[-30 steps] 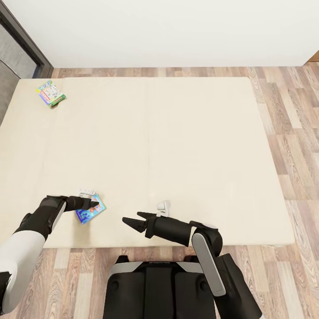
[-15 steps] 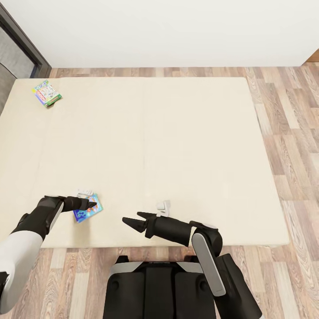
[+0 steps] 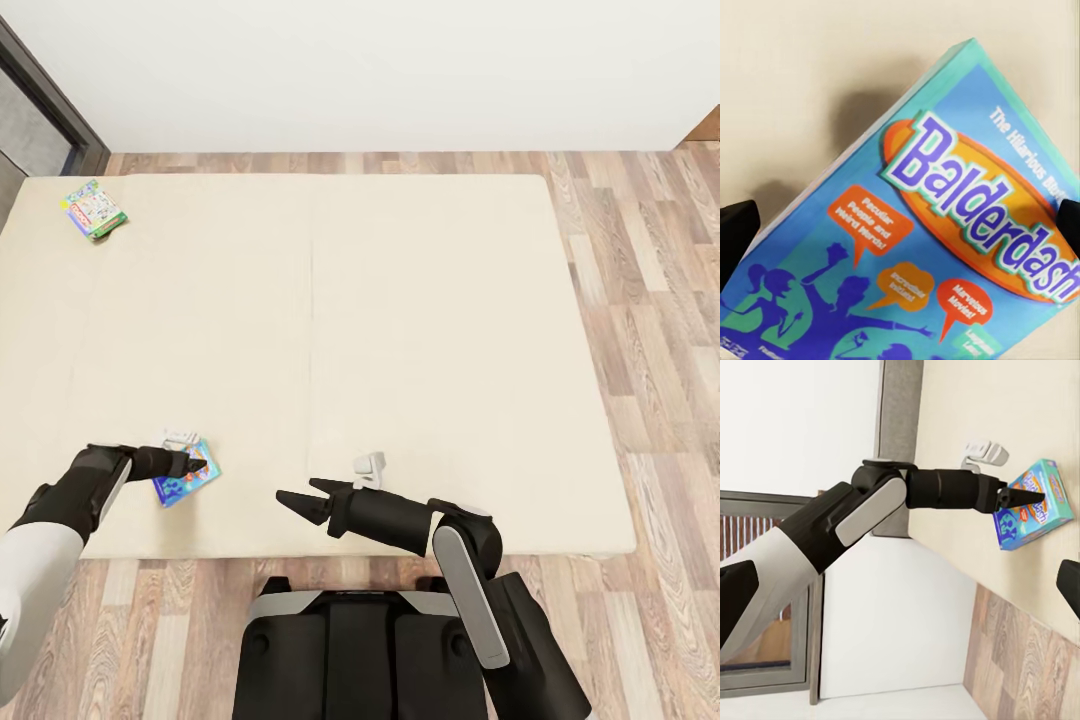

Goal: Put all the toys in the child's room - the three board games (two on the bed and one on the table), the two jigsaw puzzles on the table, and the tennis ball on the table - inside the toy box on the table in the child's room.

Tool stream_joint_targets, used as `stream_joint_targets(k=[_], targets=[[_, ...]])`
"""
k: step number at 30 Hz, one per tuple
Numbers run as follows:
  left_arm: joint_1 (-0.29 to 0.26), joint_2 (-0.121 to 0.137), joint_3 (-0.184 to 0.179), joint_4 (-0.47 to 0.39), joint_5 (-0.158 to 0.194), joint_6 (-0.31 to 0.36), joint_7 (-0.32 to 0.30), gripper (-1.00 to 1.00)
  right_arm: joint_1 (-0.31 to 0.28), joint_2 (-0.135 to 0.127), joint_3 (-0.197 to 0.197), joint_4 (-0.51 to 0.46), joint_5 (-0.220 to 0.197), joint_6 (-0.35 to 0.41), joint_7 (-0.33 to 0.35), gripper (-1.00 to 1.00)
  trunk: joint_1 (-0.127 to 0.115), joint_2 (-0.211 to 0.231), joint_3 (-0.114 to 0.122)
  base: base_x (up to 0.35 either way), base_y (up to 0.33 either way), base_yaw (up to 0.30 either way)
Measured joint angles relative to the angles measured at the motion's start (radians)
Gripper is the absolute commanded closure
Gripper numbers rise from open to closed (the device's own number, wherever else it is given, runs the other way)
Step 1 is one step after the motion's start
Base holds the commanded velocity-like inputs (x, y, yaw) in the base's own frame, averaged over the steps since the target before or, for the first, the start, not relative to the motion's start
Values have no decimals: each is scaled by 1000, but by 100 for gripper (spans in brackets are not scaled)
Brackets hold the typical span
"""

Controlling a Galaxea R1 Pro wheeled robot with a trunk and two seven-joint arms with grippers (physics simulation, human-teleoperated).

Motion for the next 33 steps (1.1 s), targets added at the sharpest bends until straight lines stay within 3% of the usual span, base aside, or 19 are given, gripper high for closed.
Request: stream_joint_targets(k=[17,21,23,33], targets=[[0,4,0,16,2,1,0,-100,0,0,0,0,0,0,0,-100,0,0,3,0,-15,-7],[0,-17,0,17,0,1,0,-100,0,0,0,0,0,0,0,-100,0,0,9,0,0,-36],[1,-51,0,18,12,5,-3,-100,0,0,0,0,0,0,0,-100,0,0,11,0,8,-7],[2,-52,1,18,8,5,-4,-100,0,0,0,0,0,0,0,-100,0,0,18,0,26,39]])
